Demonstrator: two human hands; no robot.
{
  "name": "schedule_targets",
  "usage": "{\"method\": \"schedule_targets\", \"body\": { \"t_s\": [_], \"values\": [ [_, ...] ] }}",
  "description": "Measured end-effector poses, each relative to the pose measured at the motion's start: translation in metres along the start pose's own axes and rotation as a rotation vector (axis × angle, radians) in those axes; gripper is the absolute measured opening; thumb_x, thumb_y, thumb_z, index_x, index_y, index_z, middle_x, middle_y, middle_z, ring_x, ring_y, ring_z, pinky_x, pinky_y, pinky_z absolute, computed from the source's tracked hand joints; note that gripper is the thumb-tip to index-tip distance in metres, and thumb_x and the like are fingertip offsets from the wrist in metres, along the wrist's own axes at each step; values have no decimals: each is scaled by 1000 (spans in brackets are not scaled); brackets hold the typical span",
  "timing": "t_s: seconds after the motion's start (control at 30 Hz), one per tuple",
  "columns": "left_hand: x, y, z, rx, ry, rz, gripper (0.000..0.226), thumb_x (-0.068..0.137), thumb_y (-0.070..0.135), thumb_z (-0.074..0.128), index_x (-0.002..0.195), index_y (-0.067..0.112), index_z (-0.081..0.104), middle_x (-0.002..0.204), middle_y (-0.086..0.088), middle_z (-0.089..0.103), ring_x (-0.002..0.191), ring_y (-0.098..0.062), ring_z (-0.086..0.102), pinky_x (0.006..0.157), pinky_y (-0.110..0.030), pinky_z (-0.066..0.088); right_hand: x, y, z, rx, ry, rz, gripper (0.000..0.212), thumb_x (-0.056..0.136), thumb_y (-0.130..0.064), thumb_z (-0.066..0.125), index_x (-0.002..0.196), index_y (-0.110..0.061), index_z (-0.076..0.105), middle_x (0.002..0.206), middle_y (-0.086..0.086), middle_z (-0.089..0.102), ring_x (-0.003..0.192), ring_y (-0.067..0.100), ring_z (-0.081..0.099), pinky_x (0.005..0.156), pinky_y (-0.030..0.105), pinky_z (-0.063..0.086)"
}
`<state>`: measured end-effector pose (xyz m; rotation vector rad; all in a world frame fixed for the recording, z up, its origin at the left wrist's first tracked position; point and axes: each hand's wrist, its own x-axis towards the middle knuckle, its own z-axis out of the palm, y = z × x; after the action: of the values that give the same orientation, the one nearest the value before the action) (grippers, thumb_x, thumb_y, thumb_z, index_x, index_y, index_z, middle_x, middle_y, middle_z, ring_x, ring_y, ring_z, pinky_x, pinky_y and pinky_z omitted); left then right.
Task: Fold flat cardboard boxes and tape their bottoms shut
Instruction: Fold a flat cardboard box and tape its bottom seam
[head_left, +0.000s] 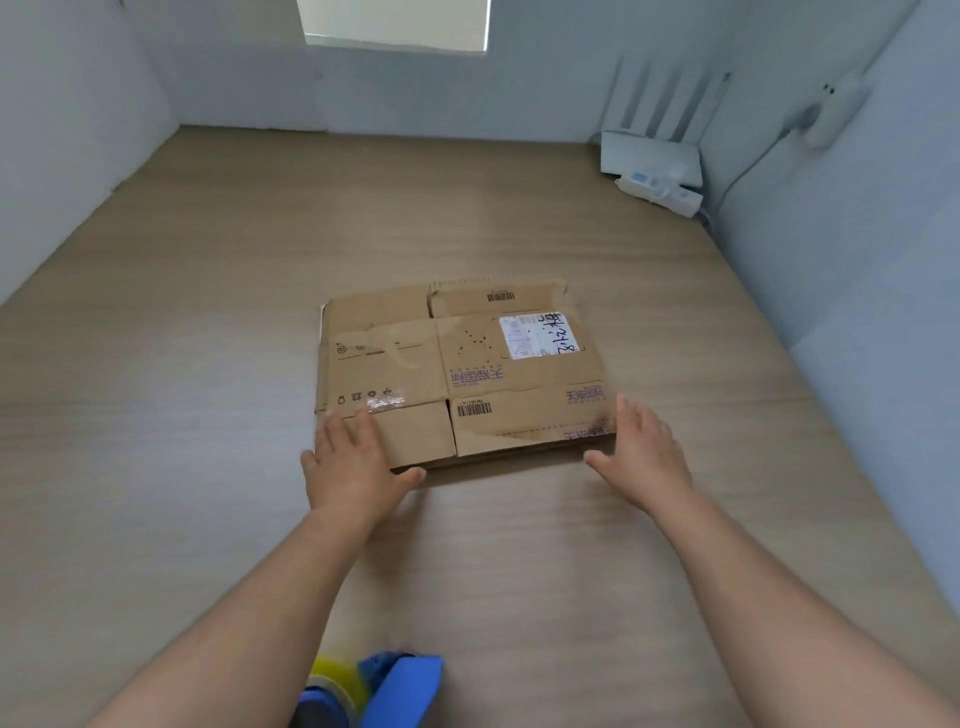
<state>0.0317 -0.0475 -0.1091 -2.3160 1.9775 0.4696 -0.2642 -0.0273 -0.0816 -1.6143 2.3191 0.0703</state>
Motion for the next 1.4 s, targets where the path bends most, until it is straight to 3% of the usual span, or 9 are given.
{"method": "schedule_targets", "body": {
  "t_s": [0.17, 0.37, 0.5, 0.63, 0.77, 1.03, 1.23, 1.33, 1.4],
  "values": [
    [4, 1, 1, -66, -7, -16, 101, 73, 64, 65, 148, 16, 16, 155, -17, 10, 142, -35, 13, 112, -43, 27, 11, 1, 12, 44, 16, -17, 87, 79, -47, 67, 147, -18, 19, 144, 10, 32, 132, 30, 29, 106, 39, 30],
    [-24, 2, -17, -222, 94, 9, 78, 78, 59, 61, 142, 25, 33, 152, -7, 20, 133, -34, 25, 107, -42, 31, -6, 17, 3, 450, 122, 9, 97, 68, -47, 79, 146, -22, 28, 130, 10, 36, 127, 26, 36, 104, 34, 34],
    [-56, 11, -37, -406, 263, 62, 45, 96, 47, 42, 138, 29, 47, 136, -2, 52, 117, -29, 48, 88, -38, 44, -20, 25, -23, 694, 230, -107, 93, 72, -26, 77, 148, -19, 26, 126, 3, 35, 111, 16, 45, 96, 25, 34],
    [-90, 38, -69, -649, 431, -6, 39, 99, 47, 36, 108, 19, 61, 76, 7, 58, 82, -27, 54, 65, -32, 35, -29, 29, -53, 855, 308, -116, 54, 81, -10, 62, 134, -12, 47, 112, 1, 57, 102, 20, 54, 84, 27, 40],
    [-122, 66, -108, -764, 531, -57, 47, 99, 47, 37, 76, 8, 51, 71, -4, 52, 79, -30, 49, 66, -34, 35, -41, 37, -82, 686, 343, -174, 17, 92, -13, 49, 99, -5, 62, 101, 16, 64, 96, 34, 56, 74, 37, 41],
    [-182, 93, -155, -350, 418, -102, 26, 95, 27, 37, 72, 16, 43, 72, -2, 51, 80, -32, 51, 61, -33, 32, -104, 62, -165, 582, 792, -342, 17, 92, -21, 53, 78, -11, 56, 73, 1, 50, 68, 25, 42, 60, 31, 29],
    [-202, 107, -151, -200, 45, -163, 27, 87, 8, 39, 68, 1, 56, 69, -18, 64, 52, -26, 64, 61, -32, 56, -136, 88, -177, 229, 511, -261, 11, 86, -18, 48, 80, -13, 57, 78, 6, 56, 75, 30, 49, 62, 31, 32],
    [-202, 117, -148, -28, 71, -128, 19, 91, 12, 39, 80, 5, 53, 90, -17, 65, 69, -26, 59, 71, -30, 47, -143, 88, -175, 162, 373, -270, 11, 86, -22, 49, 76, -19, 51, 82, 5, 59, 80, 29, 54, 62, 32, 36],
    [-202, 124, -147, 25, 102, -118, 25, 93, 17, 38, 108, 7, 56, 116, -18, 61, 98, -34, 58, 81, -34, 44, -146, 76, -169, 106, 227, -329, 16, 84, -29, 54, 71, -20, 49, 80, 2, 62, 83, 26, 59, 65, 32, 43]
  ]
}}
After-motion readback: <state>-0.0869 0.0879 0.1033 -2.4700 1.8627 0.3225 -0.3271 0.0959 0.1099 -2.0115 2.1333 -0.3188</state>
